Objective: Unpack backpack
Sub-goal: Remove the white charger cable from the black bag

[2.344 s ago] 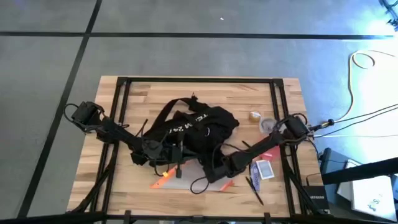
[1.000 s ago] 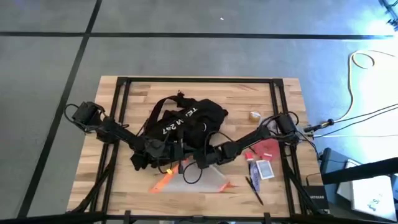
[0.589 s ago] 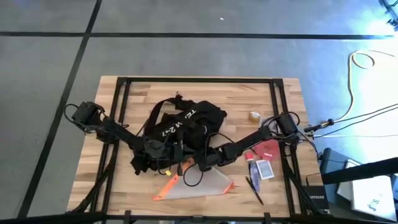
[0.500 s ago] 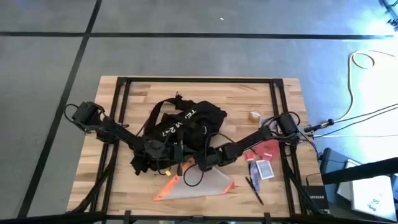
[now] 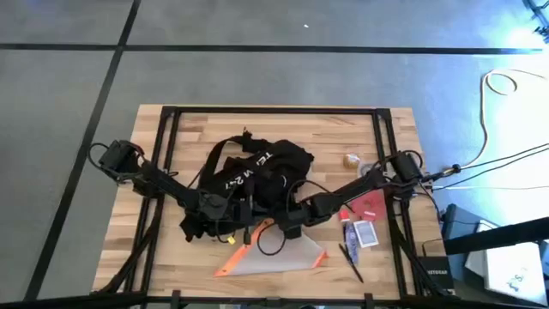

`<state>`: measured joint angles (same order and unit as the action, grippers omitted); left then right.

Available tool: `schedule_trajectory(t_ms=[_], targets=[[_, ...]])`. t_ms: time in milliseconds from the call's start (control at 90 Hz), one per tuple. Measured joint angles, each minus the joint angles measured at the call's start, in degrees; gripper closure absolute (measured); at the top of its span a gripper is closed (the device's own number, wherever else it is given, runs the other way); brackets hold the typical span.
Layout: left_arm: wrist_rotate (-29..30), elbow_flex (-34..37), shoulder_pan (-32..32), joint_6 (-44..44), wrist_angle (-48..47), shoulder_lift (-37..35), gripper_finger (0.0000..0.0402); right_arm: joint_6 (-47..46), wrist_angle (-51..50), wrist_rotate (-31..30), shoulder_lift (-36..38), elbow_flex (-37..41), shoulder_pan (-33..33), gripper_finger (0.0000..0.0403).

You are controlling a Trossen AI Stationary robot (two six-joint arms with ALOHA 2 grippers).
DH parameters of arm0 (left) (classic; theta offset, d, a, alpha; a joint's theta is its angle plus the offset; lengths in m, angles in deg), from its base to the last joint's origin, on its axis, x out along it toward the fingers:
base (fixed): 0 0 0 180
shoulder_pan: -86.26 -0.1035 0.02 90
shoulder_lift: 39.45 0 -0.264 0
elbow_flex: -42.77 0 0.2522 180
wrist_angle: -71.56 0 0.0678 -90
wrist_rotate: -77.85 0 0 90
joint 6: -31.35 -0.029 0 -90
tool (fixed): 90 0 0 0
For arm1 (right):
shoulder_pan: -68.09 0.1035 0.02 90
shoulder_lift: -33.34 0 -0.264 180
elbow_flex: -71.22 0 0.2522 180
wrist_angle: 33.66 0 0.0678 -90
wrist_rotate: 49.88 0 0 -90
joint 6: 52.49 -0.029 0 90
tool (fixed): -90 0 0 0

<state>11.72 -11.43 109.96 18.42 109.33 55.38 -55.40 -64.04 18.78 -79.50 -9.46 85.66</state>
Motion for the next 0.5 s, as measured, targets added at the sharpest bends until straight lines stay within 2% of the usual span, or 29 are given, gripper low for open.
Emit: schedule_trajectory(t_ms=[122,244,367,500], targets=[[0.1,0.0,0.0,-0.2,0.0,0.0,0.0402,-0.7,0.1,-0.7,0.0,0.0,0.0,0.0335],[0.4,0.1,0.0,-0.1,0.3,0.0,0.0402,0.3,2.2,-3.4,0.0,0.0,0.0,0.0327],[0.4,0.1,0.0,-0.1,0.4,0.0,0.0402,3.2,4.2,-4.6,0.0,0.0,0.0,0.0295],[0.4,0.1,0.0,-0.5,0.4,0.0,0.0402,3.7,4.6,-4.6,0.0,0.0,0.0,0.0242]])
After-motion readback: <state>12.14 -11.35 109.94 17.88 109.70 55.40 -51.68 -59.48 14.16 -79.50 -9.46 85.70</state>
